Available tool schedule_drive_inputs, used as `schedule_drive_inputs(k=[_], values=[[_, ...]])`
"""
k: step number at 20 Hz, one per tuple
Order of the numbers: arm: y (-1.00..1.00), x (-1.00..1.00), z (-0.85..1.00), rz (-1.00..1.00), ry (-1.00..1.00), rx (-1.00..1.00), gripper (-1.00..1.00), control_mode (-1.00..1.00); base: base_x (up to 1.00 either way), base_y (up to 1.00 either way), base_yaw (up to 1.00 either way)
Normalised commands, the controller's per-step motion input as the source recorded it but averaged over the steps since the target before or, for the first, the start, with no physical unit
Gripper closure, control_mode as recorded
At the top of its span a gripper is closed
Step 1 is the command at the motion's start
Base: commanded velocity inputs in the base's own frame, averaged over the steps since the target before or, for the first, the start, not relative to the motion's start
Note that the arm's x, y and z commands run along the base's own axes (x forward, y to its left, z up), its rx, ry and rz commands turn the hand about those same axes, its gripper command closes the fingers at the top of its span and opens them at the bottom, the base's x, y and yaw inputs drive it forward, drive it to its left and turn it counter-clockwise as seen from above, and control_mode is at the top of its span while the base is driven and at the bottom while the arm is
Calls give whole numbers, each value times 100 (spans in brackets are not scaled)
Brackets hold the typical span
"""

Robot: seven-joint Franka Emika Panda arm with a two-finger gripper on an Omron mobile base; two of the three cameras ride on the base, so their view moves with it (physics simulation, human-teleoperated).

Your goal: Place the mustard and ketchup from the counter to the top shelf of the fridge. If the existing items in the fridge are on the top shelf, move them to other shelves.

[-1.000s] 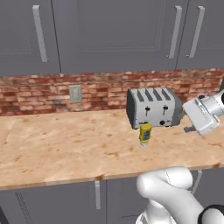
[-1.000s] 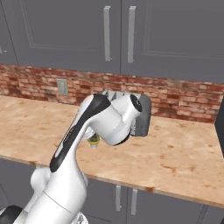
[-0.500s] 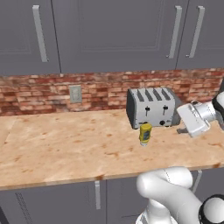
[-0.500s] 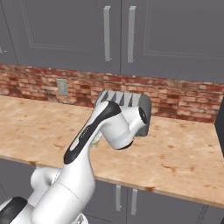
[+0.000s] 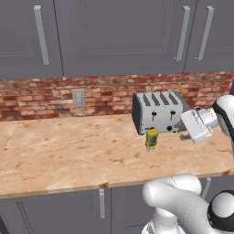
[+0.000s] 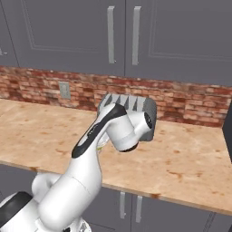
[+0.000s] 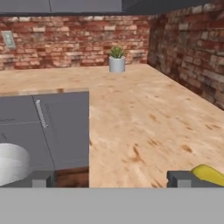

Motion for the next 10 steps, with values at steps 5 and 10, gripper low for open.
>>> schedule_drive_inputs(k=[5,10], values=[[0,42,-28,0,0,0,-100,-100,0,0,0],[0,26,-34,2,0,1,-100,-100,0,0,0]])
